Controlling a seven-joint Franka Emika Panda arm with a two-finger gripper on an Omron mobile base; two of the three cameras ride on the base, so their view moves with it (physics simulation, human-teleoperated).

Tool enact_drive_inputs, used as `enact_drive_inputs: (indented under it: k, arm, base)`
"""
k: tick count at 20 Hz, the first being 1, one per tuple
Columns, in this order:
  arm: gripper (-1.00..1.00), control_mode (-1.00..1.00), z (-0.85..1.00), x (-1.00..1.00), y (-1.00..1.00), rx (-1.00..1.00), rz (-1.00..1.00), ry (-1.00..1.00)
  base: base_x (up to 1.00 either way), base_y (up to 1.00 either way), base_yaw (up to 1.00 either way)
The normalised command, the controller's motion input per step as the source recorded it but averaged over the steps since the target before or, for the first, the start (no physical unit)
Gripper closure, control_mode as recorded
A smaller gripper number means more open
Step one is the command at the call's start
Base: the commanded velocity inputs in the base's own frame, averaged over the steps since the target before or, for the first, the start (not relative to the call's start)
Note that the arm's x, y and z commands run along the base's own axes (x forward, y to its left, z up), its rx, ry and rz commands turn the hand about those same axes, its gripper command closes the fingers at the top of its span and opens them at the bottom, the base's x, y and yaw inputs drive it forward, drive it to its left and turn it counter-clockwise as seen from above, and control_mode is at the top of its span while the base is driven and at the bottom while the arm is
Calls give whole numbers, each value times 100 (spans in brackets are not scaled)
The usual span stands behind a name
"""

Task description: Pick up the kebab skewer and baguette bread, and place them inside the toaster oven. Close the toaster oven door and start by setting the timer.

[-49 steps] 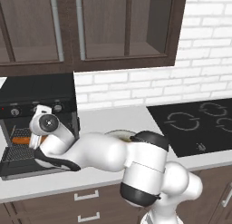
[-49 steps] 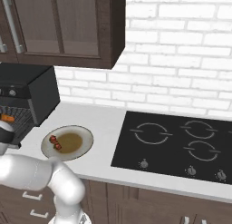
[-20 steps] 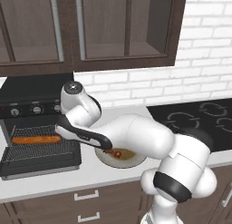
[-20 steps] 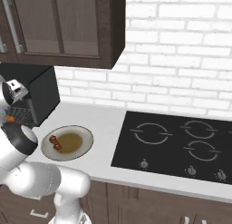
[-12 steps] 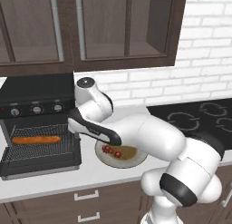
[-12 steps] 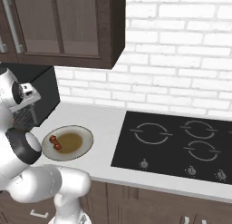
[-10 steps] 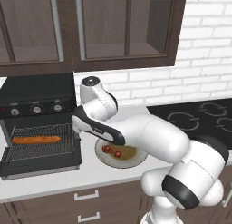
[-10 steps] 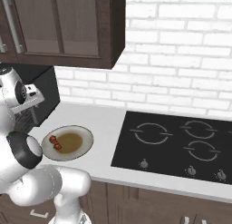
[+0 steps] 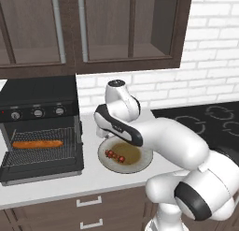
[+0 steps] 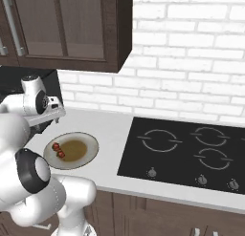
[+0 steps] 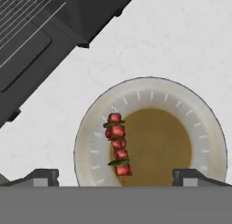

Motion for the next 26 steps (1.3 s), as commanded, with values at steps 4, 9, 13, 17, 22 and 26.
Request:
enact_drive_inputs:
  k: [4,9,13,17,22,26]
  arm:
    - [-100,-100,-60,0,-23,0,-1,4]
    - [-100,-100,-51,0,-12,0,-3,10]
    - [-100,-100,-54,0,-1,0,-7,8]
    - [-100,-100,-41,0,0,0,-7,2]
    - [-100,-100,-28,14,2,-2,-7,1]
    - [-100,-100,-36,5,0,0,-5,0]
  base:
    - [0,0,0]
    - [0,0,0]
    - [0,0,0]
    - [0,0,0]
    - [0,0,0]
    - [0,0,0]
